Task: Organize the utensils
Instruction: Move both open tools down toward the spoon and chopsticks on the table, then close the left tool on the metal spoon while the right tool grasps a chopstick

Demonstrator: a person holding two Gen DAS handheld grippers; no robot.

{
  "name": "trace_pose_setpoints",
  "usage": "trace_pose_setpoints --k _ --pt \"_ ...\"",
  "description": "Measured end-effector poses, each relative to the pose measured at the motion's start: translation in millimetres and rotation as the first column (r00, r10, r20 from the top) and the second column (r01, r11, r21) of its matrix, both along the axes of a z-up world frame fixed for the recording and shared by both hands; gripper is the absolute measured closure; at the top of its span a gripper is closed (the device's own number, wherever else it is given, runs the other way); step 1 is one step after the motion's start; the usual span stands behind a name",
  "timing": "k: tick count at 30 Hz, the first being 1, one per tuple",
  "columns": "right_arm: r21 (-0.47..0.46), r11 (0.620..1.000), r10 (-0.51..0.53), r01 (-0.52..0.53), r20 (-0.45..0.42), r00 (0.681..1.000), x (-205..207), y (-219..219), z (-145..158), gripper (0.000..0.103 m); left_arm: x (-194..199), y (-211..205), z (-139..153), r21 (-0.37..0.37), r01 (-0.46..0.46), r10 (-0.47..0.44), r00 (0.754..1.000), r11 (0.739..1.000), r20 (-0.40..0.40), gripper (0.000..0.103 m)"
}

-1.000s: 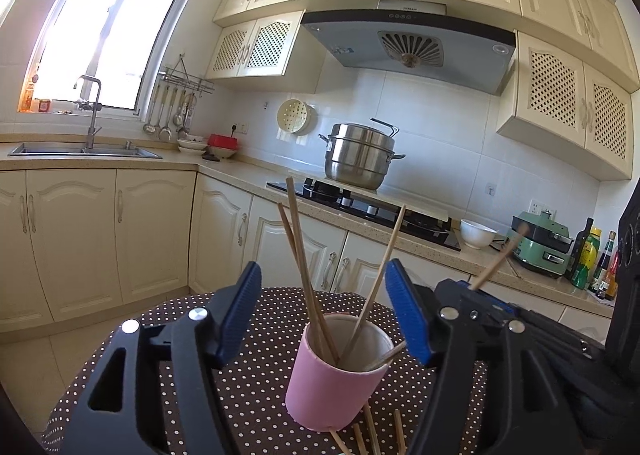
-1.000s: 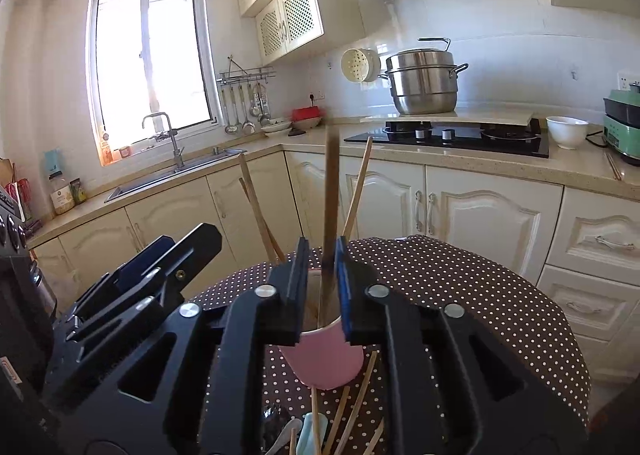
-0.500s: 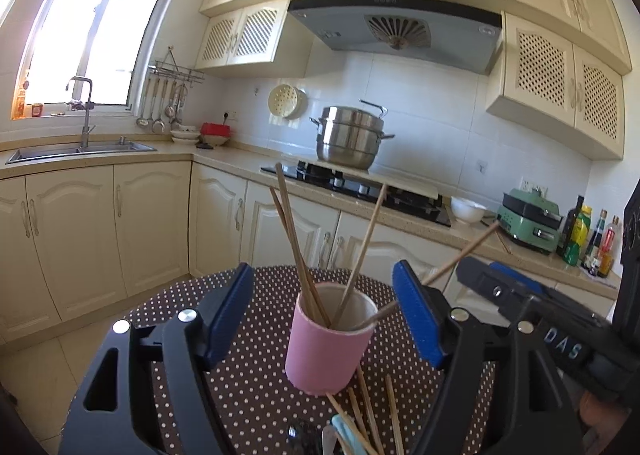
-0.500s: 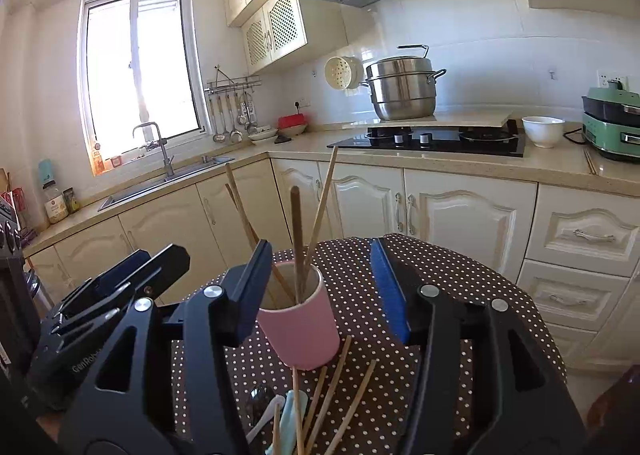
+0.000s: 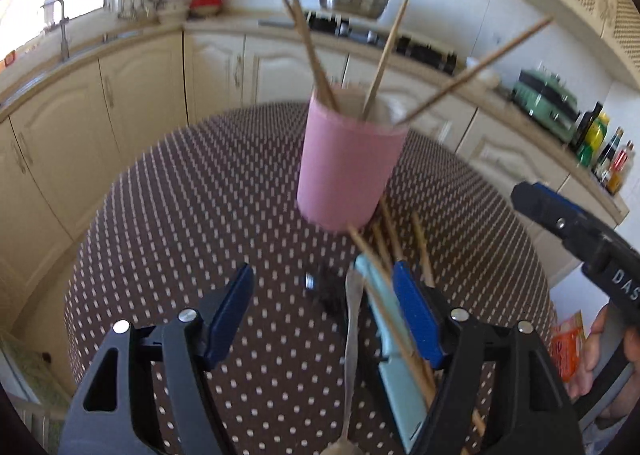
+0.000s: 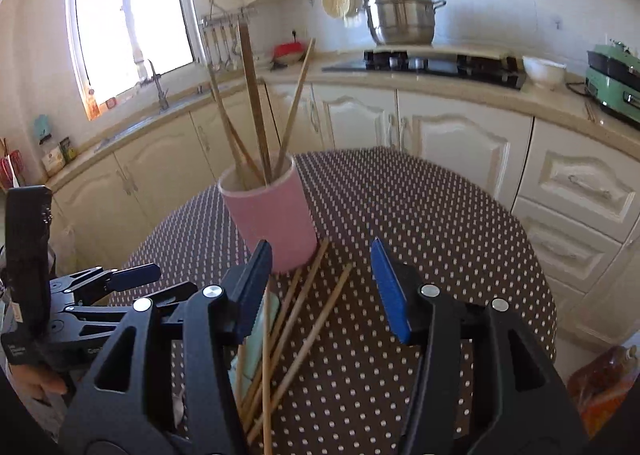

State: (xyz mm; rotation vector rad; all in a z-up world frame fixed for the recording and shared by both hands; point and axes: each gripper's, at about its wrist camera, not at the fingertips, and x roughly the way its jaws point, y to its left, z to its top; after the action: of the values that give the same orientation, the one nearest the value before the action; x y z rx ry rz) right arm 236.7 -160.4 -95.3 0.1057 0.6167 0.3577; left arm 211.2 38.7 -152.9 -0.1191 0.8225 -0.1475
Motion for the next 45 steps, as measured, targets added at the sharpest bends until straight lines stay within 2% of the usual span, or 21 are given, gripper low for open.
trace_pose_setpoints --k 3,5,11,14,17,22,29,33,36,42,45 --pt "-0.023 0.999 0.028 -0.029 -0.054 0.998 0.3 3.2 -12.8 0.051 0.1 -3.0 -18.4 0.016 0.023 -0.021 0.997 1.0 -0.076 0.035" --pt "-0.031 0.999 0.04 -0.042 -0.081 0.996 0.0 4.7 -19.2 0.051 -1.4 -5.5 -28.1 0.035 0.04 -0.036 0.992 0.999 -0.117 0.046" --pt "-0.037 0.997 0.065 -0.07 -0.125 0.99 -2.9 6.8 -29.6 0.051 -14.6 -4.5 -43.4 0.032 0.096 -0.089 0.979 0.995 -0.186 0.056" --pt "-0.042 0.995 0.083 -0.089 -0.138 0.987 -4.9 11.0 -30.7 0.051 -19.4 -6.6 -47.1 0.063 0.102 -0.088 0.979 0.993 -0.185 0.06" --pt "-0.048 0.993 0.098 -0.106 -0.152 0.984 -6.6 13.7 -31.6 0.051 -23.2 -5.8 -48.8 0.059 0.09 -0.078 0.98 0.994 -0.182 0.064" --pt "-0.056 0.99 0.119 -0.13 -0.176 0.977 -7.2 19.4 -34.4 0.051 -32.7 -11.3 -47.6 0.093 0.107 -0.088 0.978 0.99 -0.187 0.064" --pt "-0.059 0.988 0.131 -0.144 -0.185 0.974 -8.1 20.4 -34.9 0.05 -40.3 -3.9 -44.0 0.081 0.115 -0.096 0.973 0.99 -0.208 0.066" --pt "-0.056 0.988 0.133 -0.146 -0.194 0.972 -6.4 20.6 -37.0 0.05 -44.4 -6.8 -43.9 0.127 0.117 -0.091 0.977 0.985 -0.193 0.066" --pt "-0.055 0.986 0.141 -0.155 -0.2 0.97 -5.9 23.2 -38.3 0.05 -40.6 -11.2 -43.3 0.133 0.128 -0.102 0.976 0.983 -0.193 0.066" --pt "-0.074 0.981 0.156 -0.178 -0.229 0.961 -4.0 27.9 -42.9 0.05 -26.7 -18.3 -43.2 0.093 0.146 -0.128 0.975 0.985 -0.18 0.084" --pt "-0.077 0.979 0.166 -0.191 -0.253 0.953 -1.5 29.1 -46.5 0.05 -18.7 -16.1 -43.2 0.034 0.14 -0.132 0.976 0.99 -0.176 0.093"
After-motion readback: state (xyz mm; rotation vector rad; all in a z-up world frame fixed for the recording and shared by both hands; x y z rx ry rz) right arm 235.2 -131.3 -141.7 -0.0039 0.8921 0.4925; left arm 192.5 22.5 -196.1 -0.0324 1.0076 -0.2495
